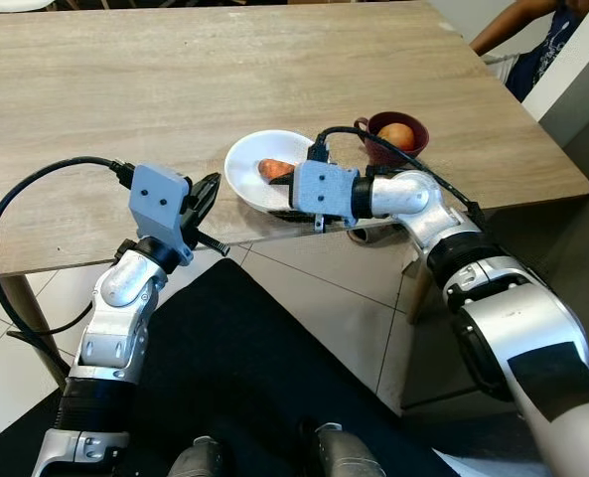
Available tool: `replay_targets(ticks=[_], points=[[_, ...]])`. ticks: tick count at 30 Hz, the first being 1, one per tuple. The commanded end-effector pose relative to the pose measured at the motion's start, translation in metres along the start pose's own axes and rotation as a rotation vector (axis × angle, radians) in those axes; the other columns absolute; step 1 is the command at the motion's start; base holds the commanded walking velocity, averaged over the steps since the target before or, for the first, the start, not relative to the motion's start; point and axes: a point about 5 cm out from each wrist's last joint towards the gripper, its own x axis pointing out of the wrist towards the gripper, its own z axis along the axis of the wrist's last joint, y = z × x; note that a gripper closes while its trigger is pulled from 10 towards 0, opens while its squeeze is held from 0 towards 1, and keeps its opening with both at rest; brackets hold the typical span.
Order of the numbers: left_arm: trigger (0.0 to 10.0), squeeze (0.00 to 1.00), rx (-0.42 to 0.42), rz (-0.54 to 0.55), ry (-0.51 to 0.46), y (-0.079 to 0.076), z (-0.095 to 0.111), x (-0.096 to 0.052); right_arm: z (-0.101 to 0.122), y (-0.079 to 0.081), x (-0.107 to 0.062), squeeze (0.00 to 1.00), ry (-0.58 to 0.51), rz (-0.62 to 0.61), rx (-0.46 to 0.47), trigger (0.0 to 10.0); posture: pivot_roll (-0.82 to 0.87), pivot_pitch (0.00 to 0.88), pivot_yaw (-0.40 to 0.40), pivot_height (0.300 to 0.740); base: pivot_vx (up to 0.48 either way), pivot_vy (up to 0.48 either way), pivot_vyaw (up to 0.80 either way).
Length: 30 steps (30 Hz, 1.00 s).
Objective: Restocking fridge
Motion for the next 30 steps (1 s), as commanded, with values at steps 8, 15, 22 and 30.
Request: replay_targets(ticks=[8, 15, 22, 30], points=[[10.0, 0.0, -0.031, 0.011, -0.01, -0.003, -0.002, -0.001, -0.016, 0.006, -0.011, 0.0, -0.02, -0.074, 0.16, 10.0, -0.03, 0.177, -0.072, 0.74, 0.0, 0.0, 0.0], [10.0, 0.0, -0.068, 0.048, -0.026, -0.001, -0.002, -0.001, -0.019, -0.019, -0.021, 0.0, -0.148, -0.428, 0.481, 10.0, -0.04, 0.175, -0.067, 0.74, 0.0, 0.0, 0.0], [10.0, 0.0, -0.076, 0.041, -0.029, -0.005, -0.002, 0.0, -0.02, -0.018, -0.02, 0.0, -0.198, -0.388, 0.596, 10.0, -0.04, 0.172, -0.078, 0.74, 0.0, 0.0, 0.0], [10.0, 0.0, -0.077, 0.045, -0.029, -0.003, -0.003, -0.002, -0.033, -0.008, -0.02, 0.0, -0.046, -0.373, 0.57, 10.0, -0.04, 0.174, -0.086, 0.74, 0.0, 0.0, 0.0]])
